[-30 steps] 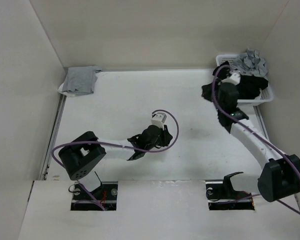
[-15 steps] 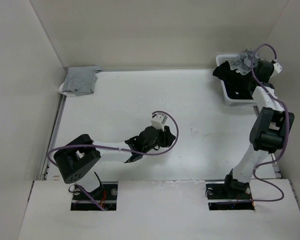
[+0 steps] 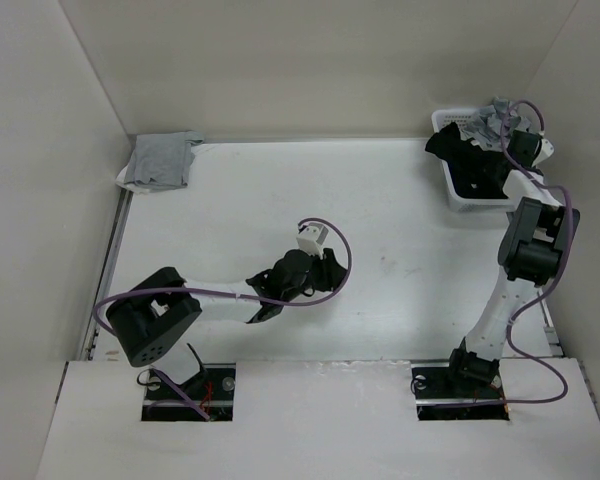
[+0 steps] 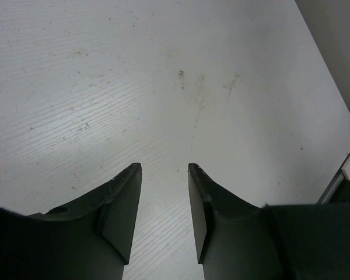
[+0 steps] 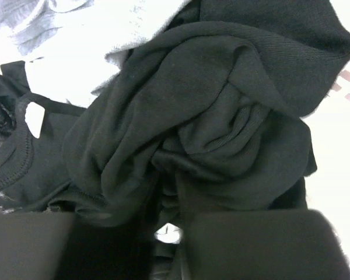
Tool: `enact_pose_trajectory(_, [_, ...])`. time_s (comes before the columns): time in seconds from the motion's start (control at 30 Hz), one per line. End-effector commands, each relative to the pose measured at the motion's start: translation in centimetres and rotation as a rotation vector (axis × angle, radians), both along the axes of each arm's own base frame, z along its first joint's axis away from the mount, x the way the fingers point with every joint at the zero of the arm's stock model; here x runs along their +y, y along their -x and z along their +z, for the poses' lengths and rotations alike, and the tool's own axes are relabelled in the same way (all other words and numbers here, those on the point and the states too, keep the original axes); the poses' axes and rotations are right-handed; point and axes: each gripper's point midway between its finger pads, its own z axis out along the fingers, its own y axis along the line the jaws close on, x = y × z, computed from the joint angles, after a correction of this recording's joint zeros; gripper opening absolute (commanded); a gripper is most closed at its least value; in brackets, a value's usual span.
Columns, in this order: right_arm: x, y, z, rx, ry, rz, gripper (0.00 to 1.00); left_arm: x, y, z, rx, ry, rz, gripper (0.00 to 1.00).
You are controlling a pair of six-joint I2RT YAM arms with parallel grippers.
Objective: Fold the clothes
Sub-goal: Grab the tank top from the pile, then move the tank top to the center of the board
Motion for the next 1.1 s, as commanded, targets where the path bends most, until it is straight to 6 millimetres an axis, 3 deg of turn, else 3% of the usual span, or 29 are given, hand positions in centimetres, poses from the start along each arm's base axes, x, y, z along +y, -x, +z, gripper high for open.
enact_pose_trajectory(0.0, [0.1, -2.3, 3.5, -0.126, 0.025, 0.023, 0.02, -0.9, 0.0, 1.5, -0.019, 0.07, -0.026, 0.36])
enact_pose_trajectory(0.03, [0.2, -2.2, 4.2, -0.147, 0.029, 0.021, 0.0, -1.0, 0.0, 1.5, -0.018, 0.071, -0.027, 0.36])
enact_pose_trajectory(0.17, [1.5, 0.4, 12.3, -0.366, 0.088, 0.017, 0.0, -1.1, 0.1, 1.4, -0.01, 0.075, -0.031, 0.36])
enact_pose_trajectory(0.23, [3.7, 3.4, 17.8, -0.509, 0.111, 0.023, 0.0, -1.2, 0.1, 1.4, -0.003, 0.084, -0.032, 0.36])
enact_pose_trajectory(0.37, [8.2, 8.8, 24.8, -0.694, 0.103, 0.07, 0.0, -1.3, 0.2, 1.3, 0.01, 0.092, -0.037, 0.36])
enact_pose_trajectory(0.43, [10.7, 11.4, 27.7, -0.767, 0.088, 0.109, 0.0, -1.2, 0.3, 1.4, 0.01, 0.1, -0.036, 0.36])
enact_pose_trajectory(0.5, [14.5, 14.9, 31.5, -0.854, 0.065, 0.191, 0.0, -0.7, -0.1, 1.6, 0.006, 0.108, -0.017, 0.35])
enact_pose_trajectory(0.57, [16.9, 16.9, 33.6, -0.9, 0.052, 0.253, 0.0, -0.1, -0.4, 1.8, 0.004, 0.114, 0.001, 0.35])
enact_pose_trajectory(0.7, [26.3, 24.7, 40.7, -1.065, -0.023, 0.522, 0.0, 4.0, -2.8, 2.9, -0.003, 0.154, 0.149, 0.35])
enact_pose_trajectory(0.73, [26.8, 25.2, 41.1, -1.075, -0.031, 0.541, 0.01, 4.3, -3.0, 3.0, -0.004, 0.159, 0.159, 0.35])
enact_pose_trajectory(0.77, [29.3, 27.4, 42.3, -1.104, -0.073, 0.625, 0.01, 6.4, -3.8, 3.6, -0.004, 0.183, 0.223, 0.35])
enact_pose_trajectory(0.83, [31.8, 29.5, 42.7, -1.121, -0.13, 0.713, 0.02, 8.5, -4.6, 4.2, -0.003, 0.21, 0.29, 0.35])
enact_pose_trajectory(0.9, [35.0, 30.3, 40.8, -1.078, -0.216, 0.803, 0.03, 11.2, -5.4, 4.8, -0.008, 0.233, 0.368, 0.35])
enact_pose_trajectory(1.07, [42.6, 29.6, 34.5, -0.922, -0.388, 0.986, 0.03, 17.0, -6.1, 6.2, -0.03, 0.286, 0.526, 0.34])
